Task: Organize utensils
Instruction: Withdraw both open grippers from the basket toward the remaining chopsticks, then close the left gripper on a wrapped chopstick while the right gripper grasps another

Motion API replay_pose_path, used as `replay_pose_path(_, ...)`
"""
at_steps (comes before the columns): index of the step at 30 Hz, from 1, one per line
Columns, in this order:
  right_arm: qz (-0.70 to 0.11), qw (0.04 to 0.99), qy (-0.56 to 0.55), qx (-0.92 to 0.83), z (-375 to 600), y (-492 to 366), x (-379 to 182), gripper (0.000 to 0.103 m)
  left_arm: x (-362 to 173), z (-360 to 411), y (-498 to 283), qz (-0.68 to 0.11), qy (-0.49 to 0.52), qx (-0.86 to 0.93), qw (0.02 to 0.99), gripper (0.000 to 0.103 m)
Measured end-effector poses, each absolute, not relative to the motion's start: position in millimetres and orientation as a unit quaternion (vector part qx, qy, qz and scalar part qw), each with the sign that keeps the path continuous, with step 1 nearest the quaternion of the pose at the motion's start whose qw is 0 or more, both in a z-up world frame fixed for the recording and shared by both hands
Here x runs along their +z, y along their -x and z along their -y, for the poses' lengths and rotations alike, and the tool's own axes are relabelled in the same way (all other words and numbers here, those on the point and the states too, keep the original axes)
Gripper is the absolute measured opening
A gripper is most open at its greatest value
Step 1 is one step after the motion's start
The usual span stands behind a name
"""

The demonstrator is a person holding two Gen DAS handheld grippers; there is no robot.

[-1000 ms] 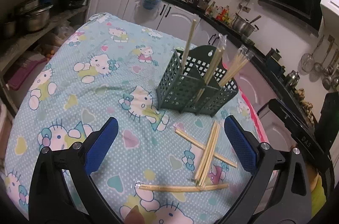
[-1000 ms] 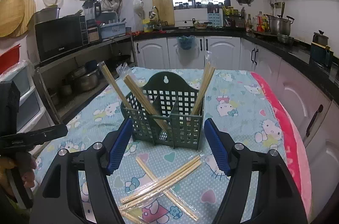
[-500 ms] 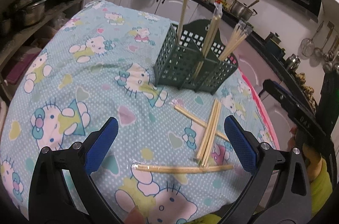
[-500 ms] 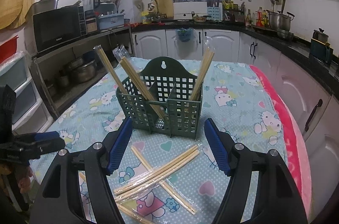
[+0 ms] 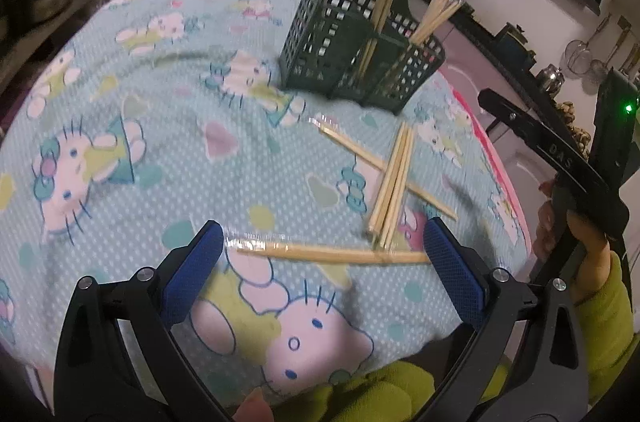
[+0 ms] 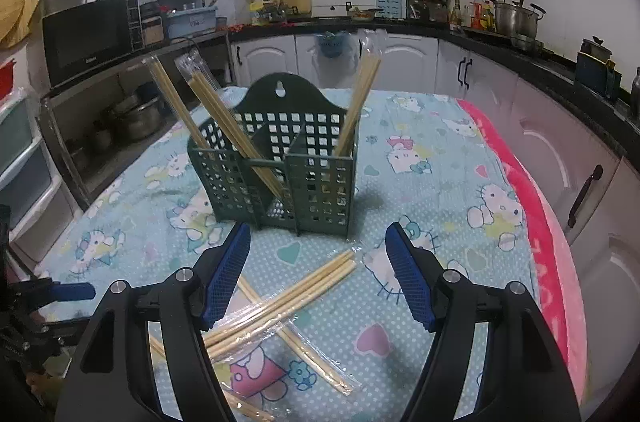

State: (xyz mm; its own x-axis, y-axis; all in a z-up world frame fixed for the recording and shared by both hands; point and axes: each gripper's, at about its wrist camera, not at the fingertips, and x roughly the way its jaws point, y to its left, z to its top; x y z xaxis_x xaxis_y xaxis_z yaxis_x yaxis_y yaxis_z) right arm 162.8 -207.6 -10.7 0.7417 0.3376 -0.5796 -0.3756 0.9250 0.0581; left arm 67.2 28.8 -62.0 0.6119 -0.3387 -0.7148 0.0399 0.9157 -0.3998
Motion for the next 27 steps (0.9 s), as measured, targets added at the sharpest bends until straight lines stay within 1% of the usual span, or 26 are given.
replay_pose_path(2, -0.311, 0.931, 0.033, 0.189, 208, -165, -16, 0.068, -65, -29, -66, -0.433, 0.178, -0.106, 0.877, 0.092)
replay_pose_path(3, -0.316, 0.93, 0.034, 0.186, 209, -167, -20, 0.068, -68, -29, -66, -0.439, 0.18, -0.106, 0.874, 0.09)
replay_pose_path(4, -0.321, 0.928, 0.035, 0.184, 209, -167, -22, 0.068, -69, -29, -66, -0.444, 0.18, -0.106, 0.871, 0.087)
replay_pose_path(5, -0.325, 0.927, 0.035, 0.183, 209, -169, -24, 0.068, -71, -30, -67, -0.45, 0.181, -0.105, 0.868, 0.08)
replay_pose_path(6, -0.33, 0.926, 0.034, 0.182, 210, -170, -27, 0.068, -75, -31, -67, -0.457, 0.187, -0.104, 0.863, 0.075)
replay_pose_path(7, -0.336, 0.924, 0.035, 0.181, 210, -172, -31, 0.068, -79, -32, -67, -0.465, 0.194, -0.102, 0.858, 0.073)
replay_pose_path(8, -0.34, 0.922, 0.035, 0.18, 211, -174, -33, 0.067, -82, -34, -68, -0.471, 0.199, -0.101, 0.854, 0.067)
replay_pose_path(9, -0.344, 0.921, 0.034, 0.18, 211, -175, -35, 0.067, -86, -36, -68, -0.478, 0.205, -0.098, 0.848, 0.063)
replay_pose_path(12, -0.354, 0.918, 0.033, 0.177, 213, -178, -43, 0.066, -94, -39, -70, -0.491, 0.215, -0.095, 0.839, 0.061)
replay_pose_path(15, -0.373, 0.91, 0.032, 0.176, 214, -183, -52, 0.061, -98, -40, -74, -0.497, 0.222, -0.096, 0.834, 0.06)
replay_pose_path(17, -0.386, 0.905, 0.028, 0.176, 216, -188, -59, 0.055, -98, -40, -77, -0.495, 0.225, -0.095, 0.834, 0.06)
replay_pose_path(19, -0.401, 0.899, 0.02, 0.176, 217, -194, -67, 0.051, -99, -42, -81, -0.496, 0.231, -0.093, 0.832, 0.06)
replay_pose_path(24, -0.428, 0.888, -0.009, 0.167, 221, -212, -80, 0.049, -99, -41, -96, -0.497, 0.226, -0.083, 0.834, 0.06)
replay_pose_path(25, -0.434, 0.885, -0.016, 0.167, 221, -217, -83, 0.047, -99, -40, -98, -0.497, 0.224, -0.081, 0.835, 0.059)
replay_pose_path(27, -0.441, 0.881, -0.023, 0.167, 221, -225, -86, 0.046, -98, -40, -105, -0.495, 0.219, -0.073, 0.838, 0.054)
